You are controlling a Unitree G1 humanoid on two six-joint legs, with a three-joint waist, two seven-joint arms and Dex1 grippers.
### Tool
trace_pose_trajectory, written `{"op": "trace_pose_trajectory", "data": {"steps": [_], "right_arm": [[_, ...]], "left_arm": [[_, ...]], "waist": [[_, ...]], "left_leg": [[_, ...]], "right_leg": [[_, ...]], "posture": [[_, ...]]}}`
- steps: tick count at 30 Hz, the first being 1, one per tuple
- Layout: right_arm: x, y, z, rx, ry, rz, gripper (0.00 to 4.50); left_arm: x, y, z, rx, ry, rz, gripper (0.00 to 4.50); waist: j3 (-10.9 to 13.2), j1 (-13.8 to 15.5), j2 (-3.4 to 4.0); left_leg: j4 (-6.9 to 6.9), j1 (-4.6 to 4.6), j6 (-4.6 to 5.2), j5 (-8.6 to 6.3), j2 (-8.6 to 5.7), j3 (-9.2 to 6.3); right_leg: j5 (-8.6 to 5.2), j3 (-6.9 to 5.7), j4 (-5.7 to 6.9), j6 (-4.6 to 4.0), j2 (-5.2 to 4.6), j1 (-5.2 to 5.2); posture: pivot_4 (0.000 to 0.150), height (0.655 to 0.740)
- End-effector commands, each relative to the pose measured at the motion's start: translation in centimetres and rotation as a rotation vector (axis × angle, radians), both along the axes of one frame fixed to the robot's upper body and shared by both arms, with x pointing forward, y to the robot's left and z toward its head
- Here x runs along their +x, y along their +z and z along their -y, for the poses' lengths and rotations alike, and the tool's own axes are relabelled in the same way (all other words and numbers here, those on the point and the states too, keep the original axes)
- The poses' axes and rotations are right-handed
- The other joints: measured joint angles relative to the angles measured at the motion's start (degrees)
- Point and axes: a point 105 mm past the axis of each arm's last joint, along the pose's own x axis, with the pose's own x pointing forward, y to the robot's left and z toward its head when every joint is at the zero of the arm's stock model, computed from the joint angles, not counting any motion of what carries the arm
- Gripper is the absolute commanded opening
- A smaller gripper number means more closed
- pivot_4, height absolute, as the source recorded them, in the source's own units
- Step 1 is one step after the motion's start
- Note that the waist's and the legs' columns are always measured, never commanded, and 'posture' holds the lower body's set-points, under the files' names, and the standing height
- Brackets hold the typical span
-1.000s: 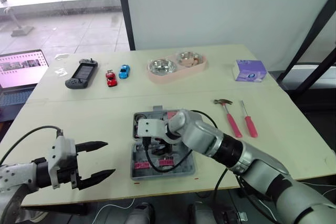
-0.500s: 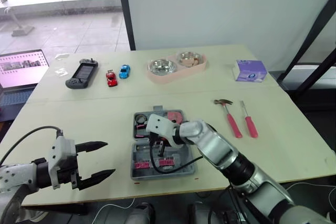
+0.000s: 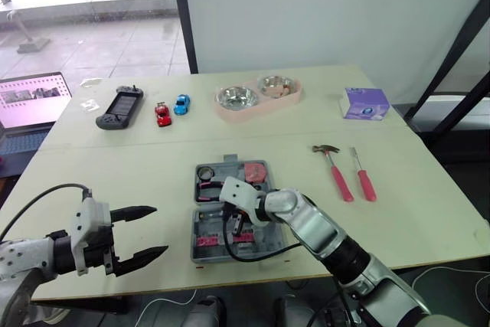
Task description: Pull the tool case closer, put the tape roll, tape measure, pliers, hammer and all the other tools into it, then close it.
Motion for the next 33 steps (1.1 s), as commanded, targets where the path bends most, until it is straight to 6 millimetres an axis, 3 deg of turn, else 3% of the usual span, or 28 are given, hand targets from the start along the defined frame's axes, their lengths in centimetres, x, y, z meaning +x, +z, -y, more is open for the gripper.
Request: {"op": "trace_pose_trajectory", "data": {"steps": [1, 5, 25, 28, 33], "right_arm": [[0.3, -1.2, 0.5, -0.033, -0.036, -0.021, 0.03], [0.4, -2.9, 1.5, -0.087, -0.075, -0.056, 0.03], [-1.2, -6.2, 2.3, -0.129, -0.062, -0.097, 0.03], [-1.2, -5.4, 1.7, -0.076, -0.046, -0.076, 0.03], [-0.1, 0.8, -0.7, 0.194, -0.003, 0.079, 0.03]], "left_arm": [[0.0, 1.1, 0.3, -0.002, -0.014, 0.048, 4.50], [-0.1, 1.1, 0.3, -0.002, -0.012, 0.048, 4.50], [0.2, 1.4, 0.1, 0.006, -0.011, 0.057, 4.50], [0.2, 1.5, 0.1, 0.006, -0.010, 0.057, 4.50], [0.2, 1.5, 0.0, 0.007, -0.009, 0.054, 4.50]], "waist": [[0.00, -0.04, -0.01], [-0.02, -0.04, -0.02], [-0.31, -0.03, -0.25], [-0.36, 0.01, -0.32], [-0.33, 0.03, -0.33]], "left_leg": [[0.00, 0.02, 0.00, 0.00, 0.00, 0.00], [0.00, 0.12, 0.00, 0.00, 0.00, 0.00], [-0.30, 0.86, -0.01, -0.01, 0.04, 0.01], [-0.31, 0.90, -0.01, -0.01, 0.04, 0.01], [-0.34, 0.87, -0.01, -0.01, 0.04, 0.02]], "right_leg": [[0.00, 0.00, 0.00, 0.00, 0.00, 0.01], [0.00, 0.00, 0.00, -0.01, 0.00, 0.12], [-0.14, 0.03, -0.09, -0.20, 0.01, 0.72], [-0.17, 0.03, -0.10, -0.22, 0.00, 0.76], [-0.19, 0.03, -0.11, -0.21, -0.01, 0.73]], "posture": [[0.150, 0.7233], [0.150, 0.7233], [0.150, 0.7233], [0.150, 0.7233], [0.150, 0.7233]]}}
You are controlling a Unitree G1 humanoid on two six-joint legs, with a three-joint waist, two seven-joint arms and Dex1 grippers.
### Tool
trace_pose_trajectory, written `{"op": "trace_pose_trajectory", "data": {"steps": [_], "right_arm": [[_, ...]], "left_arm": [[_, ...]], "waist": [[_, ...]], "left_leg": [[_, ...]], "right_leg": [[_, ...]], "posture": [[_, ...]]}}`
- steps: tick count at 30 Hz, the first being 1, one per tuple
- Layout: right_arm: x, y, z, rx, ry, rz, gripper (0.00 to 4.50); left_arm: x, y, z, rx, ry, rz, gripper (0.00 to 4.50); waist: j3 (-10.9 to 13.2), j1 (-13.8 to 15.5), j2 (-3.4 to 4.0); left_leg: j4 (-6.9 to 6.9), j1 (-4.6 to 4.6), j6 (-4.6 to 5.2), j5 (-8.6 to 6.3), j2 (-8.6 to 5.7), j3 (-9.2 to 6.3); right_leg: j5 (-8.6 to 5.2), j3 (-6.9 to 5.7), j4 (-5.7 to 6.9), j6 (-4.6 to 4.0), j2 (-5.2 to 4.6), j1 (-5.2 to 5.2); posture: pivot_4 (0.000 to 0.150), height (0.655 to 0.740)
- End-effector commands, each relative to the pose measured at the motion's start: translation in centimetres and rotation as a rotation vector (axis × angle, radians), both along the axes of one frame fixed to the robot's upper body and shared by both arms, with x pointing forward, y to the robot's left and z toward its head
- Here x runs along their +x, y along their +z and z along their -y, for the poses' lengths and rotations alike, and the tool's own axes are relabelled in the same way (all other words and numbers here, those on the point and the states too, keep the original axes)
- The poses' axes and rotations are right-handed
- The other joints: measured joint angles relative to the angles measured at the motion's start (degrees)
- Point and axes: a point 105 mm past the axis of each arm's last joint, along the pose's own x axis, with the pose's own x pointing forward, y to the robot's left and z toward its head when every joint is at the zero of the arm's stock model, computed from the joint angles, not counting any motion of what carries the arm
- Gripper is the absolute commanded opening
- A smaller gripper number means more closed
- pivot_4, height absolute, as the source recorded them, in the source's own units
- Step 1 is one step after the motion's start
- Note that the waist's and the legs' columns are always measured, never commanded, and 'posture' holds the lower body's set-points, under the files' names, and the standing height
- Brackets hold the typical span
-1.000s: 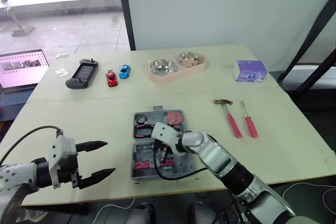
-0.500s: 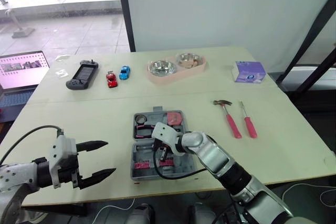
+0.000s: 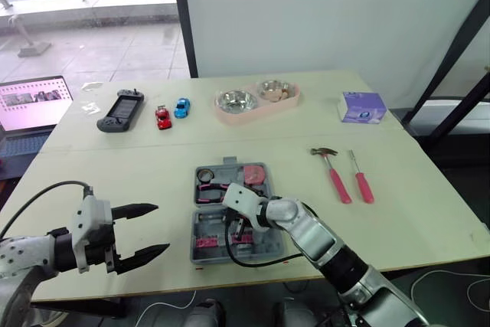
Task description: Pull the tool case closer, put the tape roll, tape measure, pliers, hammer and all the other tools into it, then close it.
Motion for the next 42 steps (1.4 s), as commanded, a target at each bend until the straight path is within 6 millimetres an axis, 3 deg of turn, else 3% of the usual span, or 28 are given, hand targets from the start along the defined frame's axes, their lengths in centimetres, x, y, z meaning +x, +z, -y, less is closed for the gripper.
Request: {"op": "trace_pose_trajectory", "data": {"steps": [1, 7, 9, 11, 15, 17, 18, 21, 24, 27, 31, 35, 42], "right_arm": [[0.0, 3.5, -1.2, 0.158, 0.041, 0.080, 0.03], [0.4, 11.1, -0.7, 0.365, 0.065, 0.262, 0.03], [0.6, 13.5, 0.3, 0.417, 0.047, 0.292, 0.03], [1.0, 14.8, 3.0, 0.427, 0.001, 0.278, 0.03], [1.0, 14.1, 9.1, 0.320, -0.082, 0.209, 0.03], [0.9, 13.1, 13.9, 0.245, -0.168, 0.176, 0.03], [0.7, 12.9, 15.4, 0.221, -0.192, 0.169, 0.03], [-0.7, 11.2, 22.1, 0.138, -0.317, 0.112, 0.03], [-2.6, 9.5, 26.5, 0.095, -0.396, 0.077, 0.88], [-4.0, 7.9, 29.9, 0.063, -0.475, 0.068, 2.28], [-5.1, 6.8, 32.7, 0.039, -0.543, 0.065, 4.34], [-5.5, 6.0, 33.4, 0.038, -0.570, 0.053, 4.47], [-5.7, 5.6, 32.9, 0.056, -0.577, 0.057, 4.47]], "left_arm": [[0.0, 1.1, -0.3, 0.004, 0.002, 0.036, 4.50], [0.0, 1.1, -0.3, 0.001, 0.005, 0.038, 4.50], [0.0, 1.1, -0.2, -0.001, 0.008, 0.038, 4.50], [-0.1, 1.2, -0.3, -0.006, 0.016, 0.037, 4.50], [-0.1, 1.1, -1.2, -0.002, 0.052, 0.024, 4.50], [-0.2, 1.0, -2.4, 0.014, 0.086, 0.015, 4.50], [-0.3, 1.0, -2.7, 0.020, 0.097, 0.014, 4.50], [-0.2, 0.7, -5.7, 0.033, 0.208, 0.009, 4.50], [-1.1, -0.4, -8.9, 0.087, 0.295, -0.019, 4.50], [-2.3, -1.8, -11.9, 0.134, 0.375, -0.064, 4.50], [-3.9, -2.8, -14.9, 0.181, 0.453, -0.098, 4.50], [-4.4, -3.2, -15.9, 0.174, 0.487, -0.099, 4.50], [-4.2, -3.7, -14.7, 0.143, 0.465, -0.087, 4.50]], "waist": [[0.04, -0.01, -0.01], [0.08, 0.12, 0.04], [0.08, 0.17, 0.03], [0.08, 0.32, 0.03], [0.10, 0.97, -0.01], [0.12, 1.13, 0.01], [0.16, 1.30, 0.04], [0.26, 1.47, 0.11], [0.29, 1.30, 0.11], [0.31, 0.99, 0.09], [0.31, 0.42, 0.09], [0.31, 0.40, 0.09], [0.32, 0.47, 0.11]], "left_leg": [[0.00, -0.03, 0.00, 0.00, 0.00, 0.00], [0.01, -0.29, 0.00, 0.01, 0.00, -0.01], [0.03, -0.37, 0.00, 0.01, 0.00, -0.01], [0.02, -0.41, 0.00, 0.01, 0.00, -0.02], [0.12, -0.64, 0.01, 0.01, -0.06, -0.06], [0.13, -0.79, 0.01, 0.01, -0.07, -0.02], [0.12, -0.82, 0.01, 0.01, -0.07, 0.00], [0.07, -0.83, 0.02, 0.01, -0.02, 0.06], [0.07, -0.83, 0.03, 0.00, 0.07, 0.13], [0.11, -0.80, 0.03, 0.00, 0.12, 0.19], [0.13, -0.80, 0.02, 0.00, 0.12, 0.20], [0.10, -0.81, 0.01, -0.01, 0.12, 0.20], [0.10, -0.83, 0.01, -0.01, 0.12, 0.20]], "right_leg": [[0.00, 0.00, 0.00, 0.00, 0.00, -0.03], [0.01, 0.00, 0.02, 0.01, 0.01, -0.28], [0.01, 0.00, 0.02, 0.01, 0.01, -0.34], [0.01, -0.01, 0.01, 0.01, 0.00, -0.37], [-0.01, -0.08, -0.13, -0.03, -0.08, -0.38], [-0.01, -0.07, -0.17, -0.03, -0.10, -0.34], [-0.01, -0.07, -0.17, -0.03, -0.12, -0.35], [-0.01, -0.07, -0.17, -0.02, -0.11, -0.39], [-0.04, -0.07, -0.18, -0.05, -0.11, -0.38], [-0.07, -0.05, -0.18, -0.11, -0.14, -0.36], [-0.07, -0.04, -0.21, -0.11, -0.24, -0.33], [-0.07, -0.04, -0.22, -0.11, -0.31, -0.36], [-0.07, -0.04, -0.24, -0.11, -0.34, -0.37]], "posture": [[0.150, 0.7233], [0.150, 0.7233], [0.150, 0.7233], [0.150, 0.7233], [0.150, 0.7233], [0.150, 0.7233], [0.150, 0.7233], [0.150, 0.7233], [0.150, 0.7233], [0.150, 0.7233], [0.150, 0.7233], [0.150, 0.7233], [0.150, 0.7233]]}}
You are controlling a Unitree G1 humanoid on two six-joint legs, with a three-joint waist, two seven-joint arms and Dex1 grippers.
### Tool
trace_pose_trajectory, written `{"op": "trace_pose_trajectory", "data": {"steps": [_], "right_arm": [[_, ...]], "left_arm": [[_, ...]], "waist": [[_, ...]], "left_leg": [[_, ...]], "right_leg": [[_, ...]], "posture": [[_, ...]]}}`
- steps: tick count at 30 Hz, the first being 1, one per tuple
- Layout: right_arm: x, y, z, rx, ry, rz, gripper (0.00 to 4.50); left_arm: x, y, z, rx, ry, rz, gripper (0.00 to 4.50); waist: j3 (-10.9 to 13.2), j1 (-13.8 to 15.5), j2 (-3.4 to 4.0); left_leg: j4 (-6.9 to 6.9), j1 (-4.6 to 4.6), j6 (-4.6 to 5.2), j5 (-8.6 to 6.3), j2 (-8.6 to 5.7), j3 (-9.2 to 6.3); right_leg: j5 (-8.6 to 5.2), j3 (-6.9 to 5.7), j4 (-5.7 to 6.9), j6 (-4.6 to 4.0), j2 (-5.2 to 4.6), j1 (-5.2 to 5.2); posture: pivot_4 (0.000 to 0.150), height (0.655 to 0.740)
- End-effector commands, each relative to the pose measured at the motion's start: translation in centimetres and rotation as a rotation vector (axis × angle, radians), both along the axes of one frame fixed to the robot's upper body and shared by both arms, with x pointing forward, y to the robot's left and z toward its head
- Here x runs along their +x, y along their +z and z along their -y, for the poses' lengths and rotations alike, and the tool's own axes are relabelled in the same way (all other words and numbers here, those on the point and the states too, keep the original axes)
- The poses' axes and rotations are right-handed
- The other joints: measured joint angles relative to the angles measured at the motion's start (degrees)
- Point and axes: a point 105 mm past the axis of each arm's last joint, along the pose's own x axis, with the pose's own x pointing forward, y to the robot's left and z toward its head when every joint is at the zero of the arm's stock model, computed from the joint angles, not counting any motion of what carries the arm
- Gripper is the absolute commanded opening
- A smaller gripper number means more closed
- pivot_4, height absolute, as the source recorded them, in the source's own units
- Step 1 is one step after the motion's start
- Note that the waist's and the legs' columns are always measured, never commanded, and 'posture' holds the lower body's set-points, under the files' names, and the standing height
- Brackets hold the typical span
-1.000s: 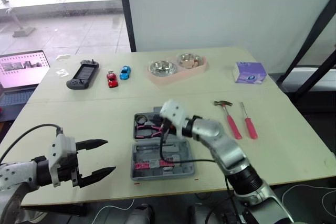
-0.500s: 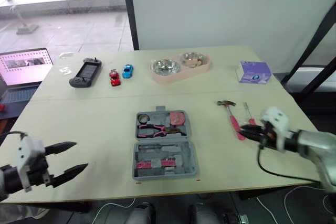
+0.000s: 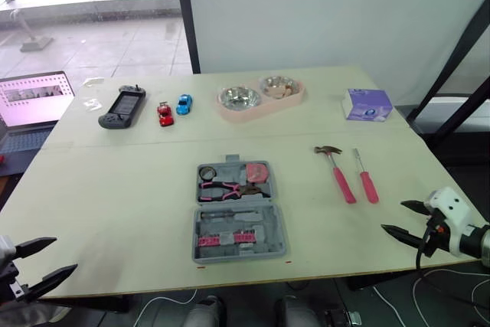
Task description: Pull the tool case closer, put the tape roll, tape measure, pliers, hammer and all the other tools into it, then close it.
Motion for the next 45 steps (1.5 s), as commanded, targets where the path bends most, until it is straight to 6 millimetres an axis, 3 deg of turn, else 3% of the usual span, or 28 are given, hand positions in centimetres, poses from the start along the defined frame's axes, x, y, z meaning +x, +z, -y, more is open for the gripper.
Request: {"op": "trace_pose_trajectory", "data": {"steps": [1, 6, 9, 15, 21, 26, 30, 36, 39, 45], "right_arm": [[0.1, 1.0, -0.4, 0.009, 0.005, 0.048, 4.47], [0.0, 1.3, -2.0, 0.043, 0.003, 0.062, 4.47], [0.8, 1.9, -4.6, 0.067, -0.041, 0.085, 4.47], [4.5, 2.2, -7.9, 0.093, -0.263, 0.079, 4.47], [9.9, 2.4, -9.4, 0.130, -0.468, 0.074, 4.47], [13.5, 1.8, -9.2, 0.108, -0.578, 0.049, 4.47], [16.1, 0.7, -9.5, 0.092, -0.580, 0.005, 4.47], [17.8, -0.9, -9.2, 0.089, -0.608, -0.078, 4.47], [18.1, -1.6, -9.3, 0.093, -0.606, -0.111, 3.59], [18.6, -1.7, -9.7, 0.086, -0.588, -0.100, 0.57]], "left_arm": [[0.3, 0.6, 0.6, 0.011, -0.026, 0.038, 4.50], [0.9, 0.5, 2.3, -0.012, -0.074, 0.054, 4.50], [2.0, 1.0, 5.2, -0.061, -0.142, 0.092, 4.50], [2.8, 2.4, 11.9, -0.173, -0.290, 0.142, 4.50], [2.7, 3.9, 16.8, -0.241, -0.384, 0.191, 4.50], [3.0, 5.1, 18.6, -0.245, -0.410, 0.235, 4.50], [3.2, 5.2, 18.9, -0.242, -0.407, 0.247, 4.50], [3.2, 5.0, 19.1, -0.236, -0.400, 0.252, 4.50], [3.1, 4.9, 18.8, -0.234, -0.386, 0.256, 4.50], [3.2, 4.7, 18.6, -0.231, -0.374, 0.255, 4.50]], "waist": [[0.00, 0.01, 0.00], [0.00, 0.04, 0.00], [0.00, 0.02, 0.00], [0.00, -0.17, -0.05], [0.02, 0.00, -0.02], [0.03, 0.07, 0.00], [0.04, -0.24, 0.02], [0.06, -0.49, 0.05], [0.06, -0.55, 0.05], [0.05, -0.54, 0.05]], "left_leg": [[0.00, 0.00, 0.00, 0.00, 0.00, 0.00], [0.00, 0.00, 0.00, 0.00, 0.00, -0.01], [0.00, 0.00, 0.01, 0.00, 0.00, -0.02], [0.02, 0.00, 0.00, 0.00, 0.01, -0.03], [0.03, -0.03, 0.01, 0.02, -0.03, -0.01], [0.05, -0.01, 0.02, 0.04, -0.05, -0.01], [0.07, 0.01, 0.03, 0.05, -0.08, 0.05], [0.07, 0.05, 0.03, 0.06, -0.06, 0.06], [0.08, 0.06, 0.03, 0.06, -0.06, 0.07], [0.11, 0.09, 0.04, 0.06, -0.06, 0.07]], "right_leg": [[0.00, 0.00, 0.00, 0.00, 0.00, 0.00], [0.00, 0.00, 0.00, 0.00, 0.00, 0.01], [0.00, 0.02, 0.01, 0.00, 0.00, 0.01], [0.01, 0.10, 0.07, -0.01, 0.01, -0.03], [0.02, 0.04, 0.07, -0.02, 0.07, -0.08], [0.03, 0.00, 0.09, -0.03, 0.22, -0.04], [0.05, 0.01, 0.13, -0.02, 0.23, -0.03], [0.05, 0.01, 0.21, -0.02, 0.29, -0.03], [0.06, 0.01, 0.21, -0.02, 0.29, -0.01], [0.06, 0.01, 0.21, -0.02, 0.30, 0.03]], "posture": [[0.150, 0.7233], [0.150, 0.7233], [0.150, 0.7233], [0.150, 0.7233], [0.150, 0.7233], [0.150, 0.7233], [0.150, 0.7233], [0.150, 0.7233], [0.150, 0.7233], [0.150, 0.7233]]}}
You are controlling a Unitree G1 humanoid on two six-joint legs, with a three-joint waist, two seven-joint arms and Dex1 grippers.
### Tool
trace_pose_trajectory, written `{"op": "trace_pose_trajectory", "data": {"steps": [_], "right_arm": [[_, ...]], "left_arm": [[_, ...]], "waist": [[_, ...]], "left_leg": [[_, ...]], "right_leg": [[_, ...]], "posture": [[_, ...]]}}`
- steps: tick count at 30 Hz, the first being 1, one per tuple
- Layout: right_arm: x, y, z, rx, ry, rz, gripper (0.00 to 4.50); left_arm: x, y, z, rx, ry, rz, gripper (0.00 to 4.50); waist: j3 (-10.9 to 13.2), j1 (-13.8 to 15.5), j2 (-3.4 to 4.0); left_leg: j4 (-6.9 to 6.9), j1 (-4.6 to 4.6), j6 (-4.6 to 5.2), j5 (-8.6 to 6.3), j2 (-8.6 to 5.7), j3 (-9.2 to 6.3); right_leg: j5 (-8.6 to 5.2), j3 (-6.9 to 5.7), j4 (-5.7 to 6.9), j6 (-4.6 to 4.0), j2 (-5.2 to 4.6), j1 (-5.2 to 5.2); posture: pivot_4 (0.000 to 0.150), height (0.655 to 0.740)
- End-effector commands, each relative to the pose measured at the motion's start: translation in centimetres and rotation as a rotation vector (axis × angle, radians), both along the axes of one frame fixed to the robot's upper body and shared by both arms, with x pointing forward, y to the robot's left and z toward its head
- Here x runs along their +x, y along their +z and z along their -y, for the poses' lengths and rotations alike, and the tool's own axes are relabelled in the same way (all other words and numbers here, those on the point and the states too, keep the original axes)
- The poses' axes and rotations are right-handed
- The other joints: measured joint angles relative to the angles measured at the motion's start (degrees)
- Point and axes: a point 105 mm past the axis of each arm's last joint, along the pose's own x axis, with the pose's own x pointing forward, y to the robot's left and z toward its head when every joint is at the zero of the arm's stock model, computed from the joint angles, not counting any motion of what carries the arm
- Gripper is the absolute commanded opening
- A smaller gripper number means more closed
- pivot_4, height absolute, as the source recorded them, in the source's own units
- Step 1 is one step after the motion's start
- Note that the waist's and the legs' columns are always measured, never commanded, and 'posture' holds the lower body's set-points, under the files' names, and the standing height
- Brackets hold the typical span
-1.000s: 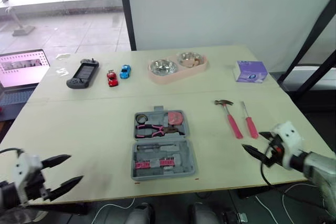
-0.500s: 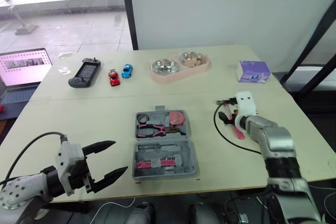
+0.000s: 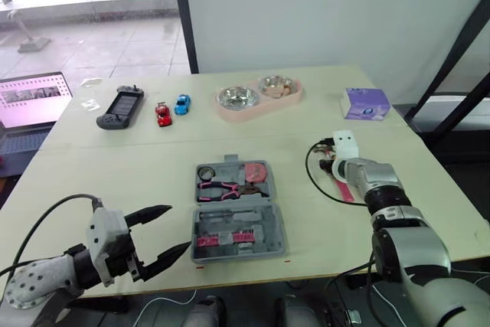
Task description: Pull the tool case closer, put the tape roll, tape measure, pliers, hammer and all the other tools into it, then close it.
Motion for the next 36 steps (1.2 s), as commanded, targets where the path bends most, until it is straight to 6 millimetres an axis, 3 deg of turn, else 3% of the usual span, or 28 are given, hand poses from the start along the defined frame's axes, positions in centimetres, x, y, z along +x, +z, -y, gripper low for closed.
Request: {"op": "trace_pose_trajectory", "data": {"steps": [1, 5, 9, 15, 18, 22, 36], "right_arm": [[0.3, 0.2, -0.1, -0.011, -0.001, 0.006, 0.10], [0.4, 0.5, -0.1, -0.002, -0.002, 0.019, 0.03], [-0.2, 2.6, -0.4, 0.019, 0.017, 0.067, 0.03], [-6.7, 3.5, -4.0, 0.094, 0.059, 0.069, 0.03], [-10.2, 3.0, -5.4, 0.115, 0.033, 0.053, 0.03], [-12.6, 1.9, -5.7, 0.100, 0.003, 0.016, 0.03], [-14.6, -3.2, -6.5, 0.113, 0.011, -0.111, 0.03]], "left_arm": [[-0.1, 0.3, 0.1, 0.008, -0.004, 0.021, 4.50], [0.0, 0.4, 0.1, 0.009, -0.003, 0.021, 4.50], [0.1, 0.5, 0.0, 0.012, 0.000, 0.020, 4.50], [0.2, 0.2, -0.1, 0.013, 0.000, 0.011, 4.50], [0.3, 0.1, 0.1, 0.008, -0.018, 0.004, 4.50], [0.5, 0.1, 0.1, 0.007, -0.035, 0.002, 4.50], [1.4, 1.0, 0.6, 0.017, -0.061, 0.011, 4.50]], "waist": [[-0.01, 0.00, -0.01], [-0.02, 0.01, -0.02], [-0.01, 0.20, 0.00], [0.05, 0.35, 0.14], [0.09, 0.31, 0.24], [0.08, 0.44, 0.25], [0.03, 0.26, 0.15]], "left_leg": [[0.00, 0.00, 0.00, 0.00, 0.00, 0.00], [0.01, 0.03, 0.00, 0.00, 0.00, -0.01], [0.01, 0.01, 0.00, 0.00, 0.00, -0.04], [-0.14, -0.10, 0.00, 0.00, 0.01, -0.20], [-0.11, -0.08, 0.00, -0.01, 0.03, -0.17], [-0.03, -0.07, -0.01, 0.00, 0.01, -0.17], [-0.03, -0.04, -0.01, 0.00, 0.02, -0.14]], "right_leg": [[0.00, 0.00, 0.00, 0.00, 0.00, 0.01], [0.00, 0.00, 0.00, -0.01, 0.01, 0.04], [0.01, 0.00, 0.01, -0.01, 0.01, 0.02], [0.10, -0.05, 0.11, 0.20, 0.02, -0.16], [-0.01, -0.04, 0.12, 0.00, 0.03, -0.20], [-0.02, -0.03, 0.06, -0.02, 0.02, -0.13], [-0.01, -0.04, 0.05, 0.00, 0.04, -0.11]], "posture": [[0.150, 0.7233], [0.150, 0.7233], [0.150, 0.7233], [0.150, 0.7233], [0.150, 0.7233], [0.150, 0.7233], [0.150, 0.7233]]}}
